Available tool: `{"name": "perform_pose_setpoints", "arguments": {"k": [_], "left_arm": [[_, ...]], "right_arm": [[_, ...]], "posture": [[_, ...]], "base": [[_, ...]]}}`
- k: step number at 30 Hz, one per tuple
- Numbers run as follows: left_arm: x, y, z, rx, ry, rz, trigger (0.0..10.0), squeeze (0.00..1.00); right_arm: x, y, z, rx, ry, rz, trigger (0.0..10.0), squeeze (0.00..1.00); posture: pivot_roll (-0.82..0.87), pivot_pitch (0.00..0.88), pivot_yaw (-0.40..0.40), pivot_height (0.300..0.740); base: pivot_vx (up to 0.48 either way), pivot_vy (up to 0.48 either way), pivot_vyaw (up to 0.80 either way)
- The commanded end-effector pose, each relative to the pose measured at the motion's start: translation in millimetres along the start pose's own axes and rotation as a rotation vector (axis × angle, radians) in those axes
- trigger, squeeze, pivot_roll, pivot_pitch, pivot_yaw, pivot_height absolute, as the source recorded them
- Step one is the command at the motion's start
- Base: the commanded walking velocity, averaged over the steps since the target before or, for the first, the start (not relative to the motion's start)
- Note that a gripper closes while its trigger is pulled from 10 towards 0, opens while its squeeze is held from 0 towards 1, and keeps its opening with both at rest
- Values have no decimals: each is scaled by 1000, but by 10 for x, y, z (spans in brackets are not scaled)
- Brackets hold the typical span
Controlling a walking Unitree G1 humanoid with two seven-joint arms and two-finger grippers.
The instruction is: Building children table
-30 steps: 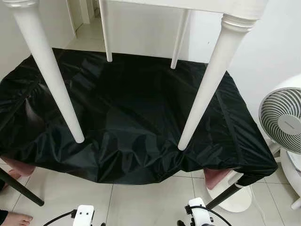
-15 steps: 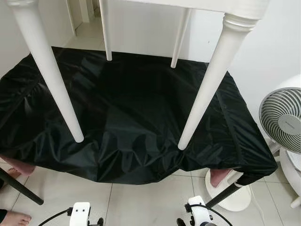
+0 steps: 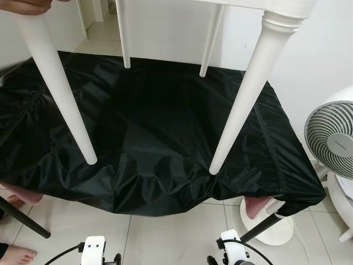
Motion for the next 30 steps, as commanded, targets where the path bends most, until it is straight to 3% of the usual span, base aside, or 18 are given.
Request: {"name": "perform_pose_setpoints", "arguments": {"k": [1, 30], "left_arm": [[-6, -57, -17, 12, 35, -15, 10000, 0], [-23, -125, -29, 28, 39, -32, 10000, 0]], "right_arm": [[-8, -52, -24, 5, 7, -14, 10000, 0], [-5, -58, -46, 6, 13, -18, 10000, 0]], "posture": [[-29, 52, -37, 740], [-23, 52, -36, 740]], "base": [[0, 0, 0], [0, 0, 0]]}}
Point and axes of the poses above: a point about 5 cm out from each wrist's last joint towards the gripper, its own x axis pointing out of the wrist towards the gripper, its own y axis along the axis of the wrist's last joint, z = x × y, the point moved 6 cm from there along x, pointing out of the wrist towards the gripper, and after that the axes turned 11 degrees about -x, right-handed, at the moved point
